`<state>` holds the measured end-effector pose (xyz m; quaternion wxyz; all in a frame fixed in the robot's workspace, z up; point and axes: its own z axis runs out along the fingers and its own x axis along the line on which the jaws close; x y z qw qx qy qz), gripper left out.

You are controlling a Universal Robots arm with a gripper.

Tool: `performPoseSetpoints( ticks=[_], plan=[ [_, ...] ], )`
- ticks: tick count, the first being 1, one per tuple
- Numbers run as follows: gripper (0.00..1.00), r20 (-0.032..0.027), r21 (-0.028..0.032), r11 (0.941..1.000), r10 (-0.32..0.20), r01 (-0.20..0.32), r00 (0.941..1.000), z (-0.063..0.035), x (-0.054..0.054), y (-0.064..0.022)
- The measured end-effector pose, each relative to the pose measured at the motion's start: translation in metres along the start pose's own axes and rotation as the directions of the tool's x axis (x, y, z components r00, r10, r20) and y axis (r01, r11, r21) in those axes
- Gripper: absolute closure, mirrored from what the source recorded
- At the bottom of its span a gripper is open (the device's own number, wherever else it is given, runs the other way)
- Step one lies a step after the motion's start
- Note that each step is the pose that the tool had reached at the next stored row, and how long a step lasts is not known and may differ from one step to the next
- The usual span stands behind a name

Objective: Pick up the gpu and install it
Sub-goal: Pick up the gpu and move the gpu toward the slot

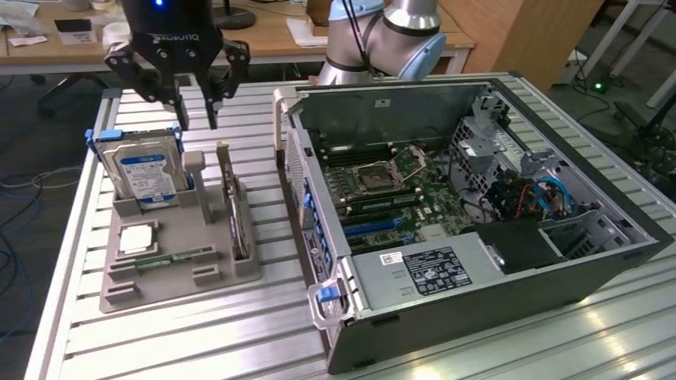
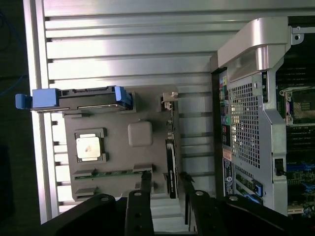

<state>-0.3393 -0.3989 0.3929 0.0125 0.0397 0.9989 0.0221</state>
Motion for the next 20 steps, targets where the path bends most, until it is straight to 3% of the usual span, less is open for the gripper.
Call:
performPoseSetpoints(
  ticks=[2, 4, 7, 11, 20],
  plan=[
    [0.53, 0.0000, 0.0000, 1.0000, 0.000, 0.000, 1.0000, 0.0000, 0.000, 0.0000],
    [0.53, 0.0000, 0.0000, 1.0000, -0.001, 0.001, 1.0000, 0.0001, 0.000, 0.0000],
    [0.41, -0.0018, -0.0008, 0.9994, -0.035, 0.035, 0.9994, 0.0028, 0.000, 0.0000],
    [0.41, -0.0041, -0.0017, 0.9965, -0.083, 0.083, 0.9965, 0.0093, 0.000, -0.0002],
    [0.41, -0.0038, -0.0013, 0.9965, -0.084, 0.084, 0.9965, 0.0256, -0.005, -0.0004]
  ],
)
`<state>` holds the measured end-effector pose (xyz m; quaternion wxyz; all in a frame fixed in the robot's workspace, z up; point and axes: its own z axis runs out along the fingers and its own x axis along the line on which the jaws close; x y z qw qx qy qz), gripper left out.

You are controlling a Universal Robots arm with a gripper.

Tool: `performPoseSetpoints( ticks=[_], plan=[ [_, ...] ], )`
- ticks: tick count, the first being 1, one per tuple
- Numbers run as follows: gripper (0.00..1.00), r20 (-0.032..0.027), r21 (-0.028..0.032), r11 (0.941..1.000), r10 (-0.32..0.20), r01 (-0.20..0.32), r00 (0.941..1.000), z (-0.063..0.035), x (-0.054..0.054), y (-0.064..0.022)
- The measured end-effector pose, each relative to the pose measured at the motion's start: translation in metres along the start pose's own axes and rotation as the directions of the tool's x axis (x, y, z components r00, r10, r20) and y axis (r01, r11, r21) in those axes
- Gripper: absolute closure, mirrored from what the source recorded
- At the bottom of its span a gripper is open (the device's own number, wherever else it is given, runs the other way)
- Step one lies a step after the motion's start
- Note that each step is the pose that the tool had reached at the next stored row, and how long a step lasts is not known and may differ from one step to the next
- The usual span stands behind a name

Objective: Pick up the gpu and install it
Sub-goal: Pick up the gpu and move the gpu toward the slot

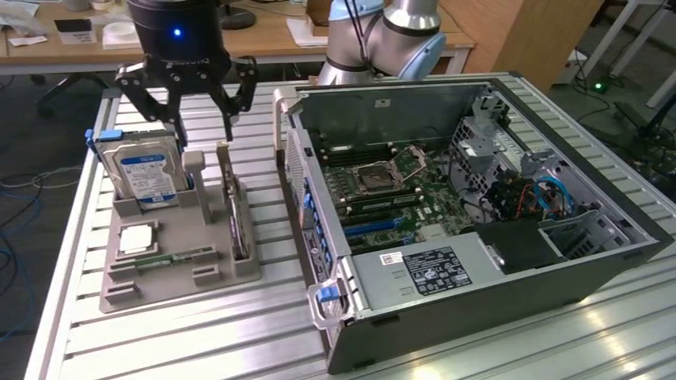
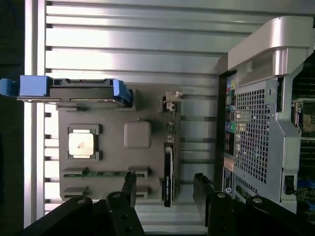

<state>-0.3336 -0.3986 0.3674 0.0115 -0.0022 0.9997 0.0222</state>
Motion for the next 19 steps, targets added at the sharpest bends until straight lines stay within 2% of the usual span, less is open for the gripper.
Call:
performPoseSetpoints(
  ticks=[11, 19],
  plan=[
    [0.41, 0.0001, 0.0001, 1.0000, 0.002, -0.002, 1.0000, 0.0141, -0.001, -0.0007],
    [0.41, 0.0005, 0.0053, 0.9999, 0.009, -0.009, 1.0000, 0.0205, -0.002, -0.0011]
  ],
)
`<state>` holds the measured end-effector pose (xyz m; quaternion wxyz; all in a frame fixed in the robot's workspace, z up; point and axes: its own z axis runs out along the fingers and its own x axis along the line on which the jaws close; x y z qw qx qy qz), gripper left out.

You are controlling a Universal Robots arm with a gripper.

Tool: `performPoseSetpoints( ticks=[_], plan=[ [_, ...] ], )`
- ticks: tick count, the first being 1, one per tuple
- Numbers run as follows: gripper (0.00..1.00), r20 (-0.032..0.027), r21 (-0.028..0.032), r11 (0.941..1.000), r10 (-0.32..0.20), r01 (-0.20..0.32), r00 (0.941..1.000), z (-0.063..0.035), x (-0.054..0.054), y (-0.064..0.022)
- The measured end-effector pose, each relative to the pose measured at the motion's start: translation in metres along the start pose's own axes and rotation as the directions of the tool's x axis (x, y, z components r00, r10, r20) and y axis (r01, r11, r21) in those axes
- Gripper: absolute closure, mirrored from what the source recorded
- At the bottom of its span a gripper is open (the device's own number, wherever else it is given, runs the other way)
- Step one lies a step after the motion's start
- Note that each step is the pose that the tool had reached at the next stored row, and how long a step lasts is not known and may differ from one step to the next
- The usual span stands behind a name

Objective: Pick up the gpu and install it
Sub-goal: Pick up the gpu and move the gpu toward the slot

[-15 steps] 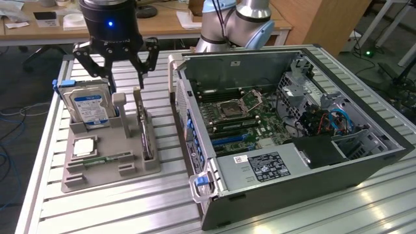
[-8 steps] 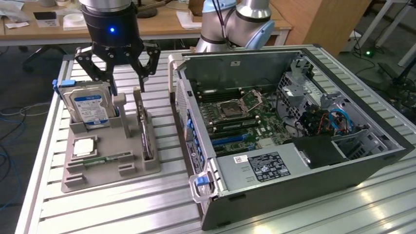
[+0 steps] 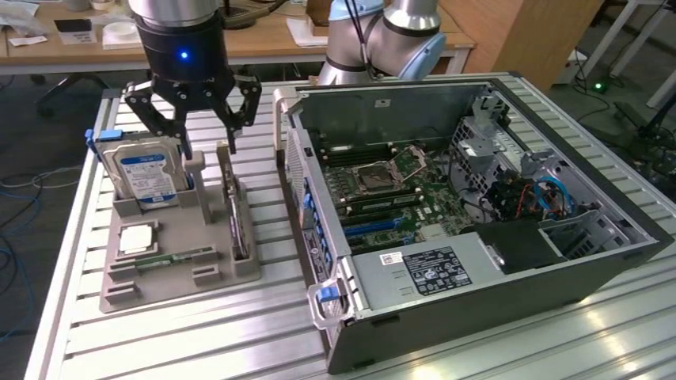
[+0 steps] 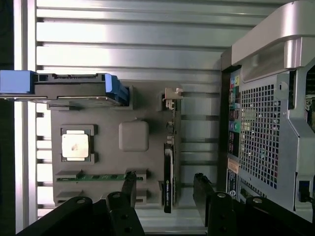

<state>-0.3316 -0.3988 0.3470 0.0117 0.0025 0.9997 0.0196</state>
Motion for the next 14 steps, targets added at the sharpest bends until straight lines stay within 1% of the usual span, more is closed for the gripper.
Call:
performPoseSetpoints(
  ticks=[7, 8, 14],
  plan=[
    [0.40, 0.0001, 0.0016, 1.0000, 0.004, -0.004, 1.0000, 0.0046, 0.000, -0.0007],
    [0.34, 0.0002, 0.0015, 1.0000, 0.004, -0.004, 1.0000, 0.0056, 0.000, -0.0008],
    [0.34, 0.0001, 0.0018, 1.0000, 0.005, -0.005, 1.0000, 0.0130, -0.001, -0.0011]
  ],
)
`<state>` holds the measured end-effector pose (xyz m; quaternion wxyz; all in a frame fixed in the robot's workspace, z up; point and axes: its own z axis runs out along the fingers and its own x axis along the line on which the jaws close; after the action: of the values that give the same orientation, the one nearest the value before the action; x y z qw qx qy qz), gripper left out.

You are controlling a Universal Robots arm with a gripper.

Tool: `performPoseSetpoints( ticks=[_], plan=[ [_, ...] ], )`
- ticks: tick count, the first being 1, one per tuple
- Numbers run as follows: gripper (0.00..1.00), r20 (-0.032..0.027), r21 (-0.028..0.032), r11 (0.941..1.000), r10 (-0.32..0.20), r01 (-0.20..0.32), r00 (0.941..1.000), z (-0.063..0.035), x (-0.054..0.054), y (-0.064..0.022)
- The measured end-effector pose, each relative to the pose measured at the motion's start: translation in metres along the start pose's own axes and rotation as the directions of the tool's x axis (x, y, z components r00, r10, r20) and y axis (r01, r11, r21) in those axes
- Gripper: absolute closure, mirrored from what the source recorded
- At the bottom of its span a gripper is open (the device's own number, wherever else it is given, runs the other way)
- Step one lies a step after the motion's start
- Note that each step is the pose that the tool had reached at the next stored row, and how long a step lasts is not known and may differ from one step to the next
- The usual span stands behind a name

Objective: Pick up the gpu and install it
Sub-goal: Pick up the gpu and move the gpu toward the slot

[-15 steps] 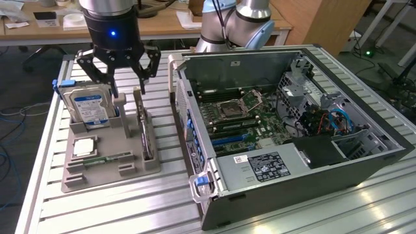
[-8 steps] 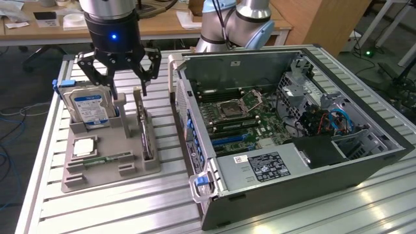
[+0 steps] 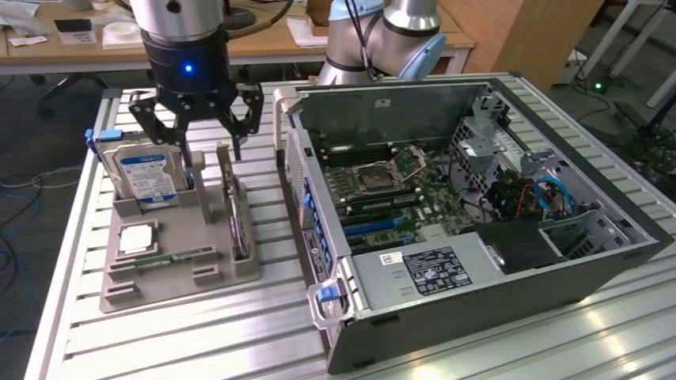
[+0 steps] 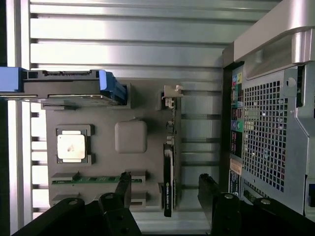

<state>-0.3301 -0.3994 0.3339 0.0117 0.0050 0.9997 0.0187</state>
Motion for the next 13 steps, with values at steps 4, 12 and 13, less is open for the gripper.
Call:
performPoseSetpoints(
  ticks=[4, 12, 13],
  plan=[
    [0.34, 0.0001, -0.0001, 1.0000, 0.000, 0.000, 1.0000, 0.0067, -0.001, -0.0002],
    [0.34, -0.0002, -0.0002, 1.0000, -0.003, 0.003, 1.0000, 0.0210, -0.003, -0.0010],
    [0.34, -0.0001, -0.0002, 1.0000, -0.003, 0.003, 1.0000, 0.0227, -0.003, -0.0012]
  ],
)
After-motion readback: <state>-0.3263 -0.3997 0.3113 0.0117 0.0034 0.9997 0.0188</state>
